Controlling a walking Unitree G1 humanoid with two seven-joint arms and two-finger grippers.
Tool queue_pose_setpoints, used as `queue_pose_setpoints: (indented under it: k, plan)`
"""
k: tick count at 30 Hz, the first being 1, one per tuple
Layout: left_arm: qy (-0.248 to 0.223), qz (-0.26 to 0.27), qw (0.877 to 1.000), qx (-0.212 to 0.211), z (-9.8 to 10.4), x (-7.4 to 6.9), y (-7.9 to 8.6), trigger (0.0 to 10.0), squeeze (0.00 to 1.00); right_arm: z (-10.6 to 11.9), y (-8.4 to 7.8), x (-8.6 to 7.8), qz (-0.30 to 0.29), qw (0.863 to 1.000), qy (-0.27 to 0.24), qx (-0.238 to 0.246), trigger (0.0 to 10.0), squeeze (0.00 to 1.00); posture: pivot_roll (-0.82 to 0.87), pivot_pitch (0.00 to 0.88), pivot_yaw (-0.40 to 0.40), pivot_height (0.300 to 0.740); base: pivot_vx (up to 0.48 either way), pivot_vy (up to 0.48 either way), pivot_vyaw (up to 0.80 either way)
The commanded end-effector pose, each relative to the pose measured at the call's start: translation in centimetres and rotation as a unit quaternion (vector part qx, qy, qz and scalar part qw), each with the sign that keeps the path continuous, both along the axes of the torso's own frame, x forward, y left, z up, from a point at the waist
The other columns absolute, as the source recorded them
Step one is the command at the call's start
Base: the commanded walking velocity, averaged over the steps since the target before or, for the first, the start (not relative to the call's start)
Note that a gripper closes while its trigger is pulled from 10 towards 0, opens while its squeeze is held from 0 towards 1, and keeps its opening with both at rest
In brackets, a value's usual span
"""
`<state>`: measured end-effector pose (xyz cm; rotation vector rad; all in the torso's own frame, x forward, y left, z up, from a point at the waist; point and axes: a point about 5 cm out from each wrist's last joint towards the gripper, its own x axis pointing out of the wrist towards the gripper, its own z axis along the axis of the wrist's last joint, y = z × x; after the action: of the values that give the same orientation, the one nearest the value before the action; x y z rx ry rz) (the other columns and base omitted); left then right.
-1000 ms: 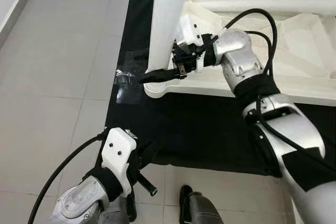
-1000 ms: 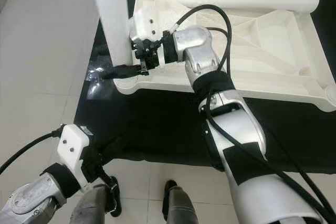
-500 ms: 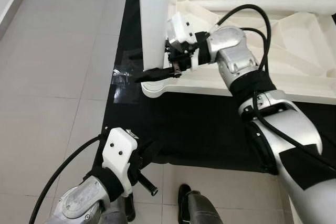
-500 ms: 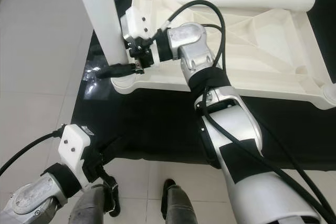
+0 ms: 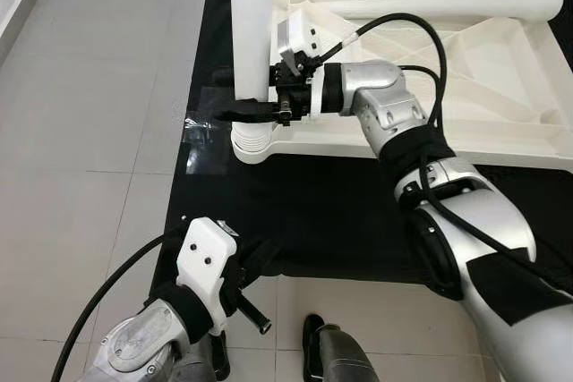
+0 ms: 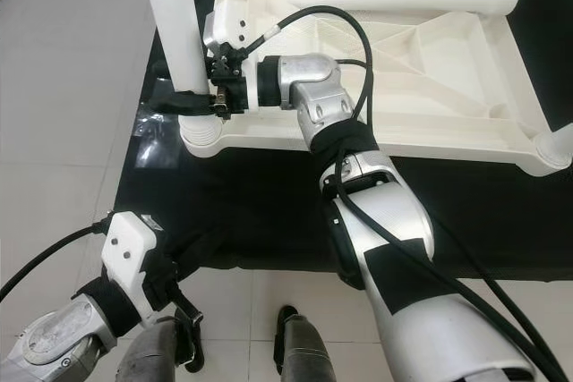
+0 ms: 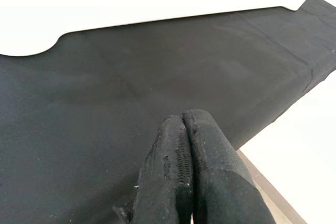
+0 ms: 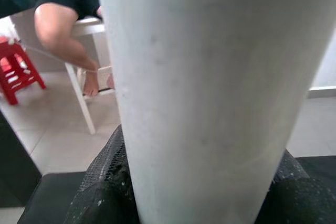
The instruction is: Building children table
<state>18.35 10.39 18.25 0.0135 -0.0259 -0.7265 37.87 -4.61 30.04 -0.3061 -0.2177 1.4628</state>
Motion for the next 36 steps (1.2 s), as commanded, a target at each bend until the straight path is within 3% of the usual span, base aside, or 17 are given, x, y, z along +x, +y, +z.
queue_pose_setpoints:
  k: [1, 7, 11, 12, 17, 27, 36]
  plan:
    - [0.011, -0.003, 1.0, 0.001, -0.5, -0.3, -0.2, 10.0, 0.0, -2.5, 0.2, 0.2, -0.026, 0.999, 0.037, 0.005, 10.0, 0.0, 0.11, 0.372, -0.098, 0.74, 0.0, 0.0, 0.0]
    - [0.011, -0.002, 1.0, 0.001, -0.5, -0.3, -0.2, 10.0, 0.0, -3.3, -0.2, 0.3, -0.046, 0.998, 0.042, 0.016, 10.0, 0.0, 0.11, 0.376, -0.094, 0.74, 0.0, 0.0, 0.0]
    - [0.011, -0.004, 1.0, 0.003, -0.5, -0.3, -0.1, 10.0, 0.0, -4.0, -0.6, 0.2, -0.058, 0.996, 0.041, 0.049, 10.0, 0.0, 0.1, 0.38, -0.09, 0.74, 0.0, 0.0, 0.0]
    - [0.011, -0.005, 1.0, 0.003, -0.5, -0.2, -0.1, 10.0, 0.0, -4.3, -0.7, -0.4, -0.029, 0.997, 0.038, 0.065, 10.0, 0.0, 0.11, 0.382, -0.088, 0.74, 0.0, 0.0, 0.0]
    - [0.01, -0.005, 1.0, 0.003, -0.4, -0.1, -0.1, 10.0, 0.0, -5.0, -0.9, -1.1, 0.008, 0.997, 0.033, 0.075, 10.0, 0.0, 0.11, 0.384, -0.086, 0.74, 0.0, 0.0, 0.0]
    - [0.012, -0.005, 1.0, 0.005, -0.5, -0.3, -0.1, 10.0, 0.0, -5.7, -1.0, -1.4, 0.01, 0.998, 0.02, 0.055, 10.0, 0.0, 0.11, 0.388, -0.085, 0.74, 0.0, 0.0, 0.0]
    - [0.011, -0.004, 1.0, 0.005, -0.4, -0.2, 0.0, 10.0, 0.0, -6.4, -1.2, -1.8, 0.026, 0.998, -0.038, -0.046, 10.0, 0.0, 0.11, 0.388, -0.085, 0.74, 0.0, 0.0, 0.0]
